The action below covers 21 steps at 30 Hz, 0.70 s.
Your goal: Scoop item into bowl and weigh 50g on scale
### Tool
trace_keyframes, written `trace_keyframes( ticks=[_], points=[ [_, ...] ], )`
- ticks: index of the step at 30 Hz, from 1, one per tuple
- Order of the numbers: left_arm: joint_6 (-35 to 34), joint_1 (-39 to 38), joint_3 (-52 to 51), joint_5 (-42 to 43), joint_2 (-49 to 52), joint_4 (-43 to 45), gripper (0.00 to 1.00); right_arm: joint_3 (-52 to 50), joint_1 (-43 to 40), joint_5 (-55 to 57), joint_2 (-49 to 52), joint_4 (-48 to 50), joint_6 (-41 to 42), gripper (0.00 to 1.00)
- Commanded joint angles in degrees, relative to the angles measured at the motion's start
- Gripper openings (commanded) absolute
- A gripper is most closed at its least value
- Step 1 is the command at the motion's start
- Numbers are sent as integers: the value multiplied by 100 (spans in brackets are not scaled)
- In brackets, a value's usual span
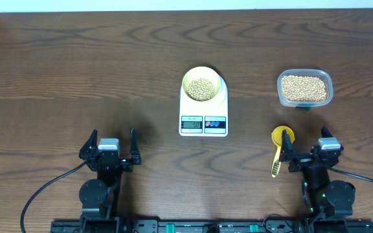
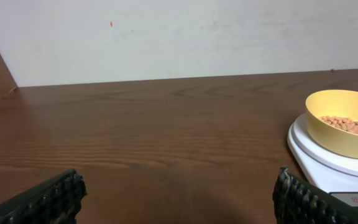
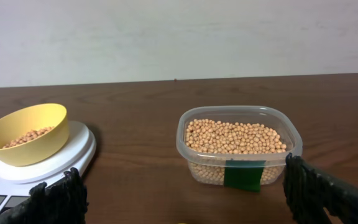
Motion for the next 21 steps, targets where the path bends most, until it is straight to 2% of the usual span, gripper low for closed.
trace_keyframes(
  ticks=[1,21],
  points=[
    [0,24,-98,-55,-63,-195,98,-26,-15,46,-31,-9,39,99],
    [0,72,-98,-55,-46,-197,98,-26,-15,46,-31,-9,39,99]
  ],
)
